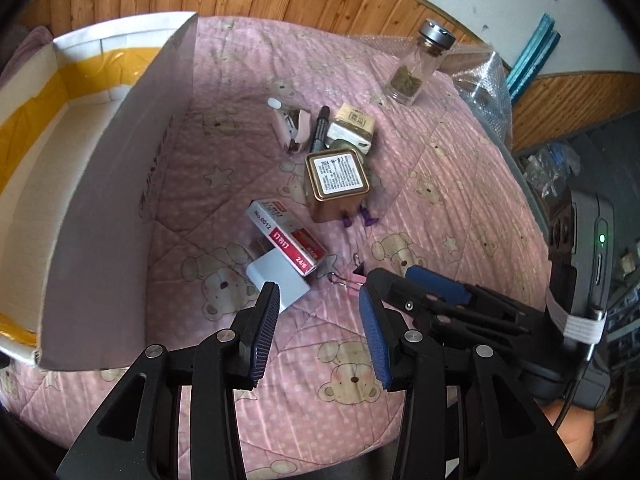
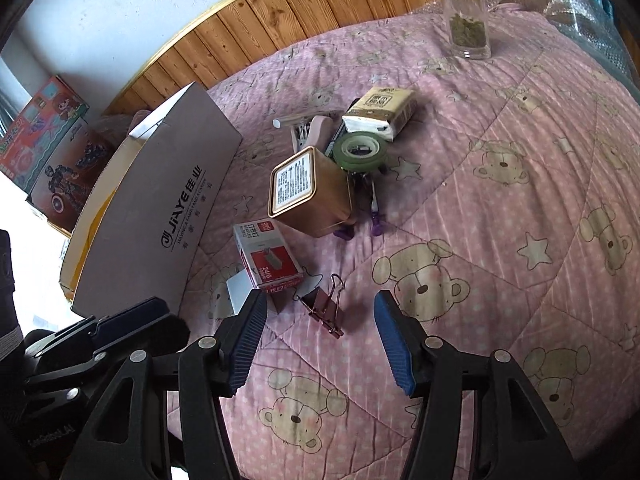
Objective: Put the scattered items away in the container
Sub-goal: 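Reach the left gripper to the red-and-white staple box while the right gripper reaches the pink binder clip, then grasp the staple box with the left gripper while the right gripper grasps the pink binder clip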
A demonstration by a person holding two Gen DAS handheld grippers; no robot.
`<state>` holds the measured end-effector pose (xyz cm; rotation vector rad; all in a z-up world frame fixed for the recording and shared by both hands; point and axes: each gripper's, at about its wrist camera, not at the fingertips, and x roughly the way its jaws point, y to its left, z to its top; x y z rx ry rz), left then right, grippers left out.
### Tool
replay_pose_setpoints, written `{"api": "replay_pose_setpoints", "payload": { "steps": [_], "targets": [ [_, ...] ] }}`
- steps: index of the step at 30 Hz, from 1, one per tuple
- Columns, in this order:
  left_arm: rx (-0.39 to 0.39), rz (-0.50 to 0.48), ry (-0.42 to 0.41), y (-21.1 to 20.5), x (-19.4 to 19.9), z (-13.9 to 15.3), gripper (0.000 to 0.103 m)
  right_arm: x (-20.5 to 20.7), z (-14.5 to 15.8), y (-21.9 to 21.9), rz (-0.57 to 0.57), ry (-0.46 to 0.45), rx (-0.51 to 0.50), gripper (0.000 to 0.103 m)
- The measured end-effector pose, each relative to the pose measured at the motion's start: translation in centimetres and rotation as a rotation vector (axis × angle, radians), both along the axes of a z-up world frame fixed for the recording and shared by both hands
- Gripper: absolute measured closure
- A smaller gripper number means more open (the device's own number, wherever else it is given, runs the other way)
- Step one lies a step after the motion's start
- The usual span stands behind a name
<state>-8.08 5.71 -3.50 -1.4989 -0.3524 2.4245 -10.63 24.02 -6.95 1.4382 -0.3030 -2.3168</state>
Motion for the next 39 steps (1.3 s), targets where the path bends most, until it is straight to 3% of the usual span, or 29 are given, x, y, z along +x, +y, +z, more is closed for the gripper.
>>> {"api": "replay_pose_setpoints", "payload": {
  "steps": [8,11,16,17,18,25,29,35,39],
  "targets": [
    [0.032,0.021,-0.077,0.7,-4.0,-3.2,0.055,0.2,-1.8,-0.4,0.026,-0.048,-0.016,0.051],
    [0.021,0.024,-0.081,1.0,-5.3,-4.0,0.055,0.2,-2.3,-1.6,0.055,-0.039,0.033,0.051],
    [0.015,0.021,-0.070,1.4,-7.0,-4.8,0.055,-0.1,-2.9,-2.2,0.063,-0.036,0.059,0.061],
    [0.013,0.021,-0.073,1.4,-7.3,-5.1,0.055,-0.2,-2.9,-2.0,0.056,-0.035,0.057,0.068],
    [0.010,0.023,-0.076,1.4,-7.5,-5.3,0.055,-0.2,-3.0,-1.8,0.048,-0.037,0.048,0.079],
    [-0.015,0.006,-0.035,2.0,-8.2,-6.2,0.056,-0.8,-3.2,1.3,-0.072,-0.054,-0.077,0.082],
    [-0.070,-0.003,-0.016,2.5,-8.1,-6.1,0.055,-0.8,-3.6,3.4,-0.172,-0.073,-0.070,0.075],
    [-0.114,-0.009,0.007,3.2,-7.8,-6.2,0.050,0.4,-2.4,2.7,-0.133,0.012,0.082,0.038],
    [-0.164,-0.027,0.050,3.9,-7.5,-6.4,0.048,2.0,-2.2,2.5,-0.045,0.056,0.185,0.036]
  ]
}}
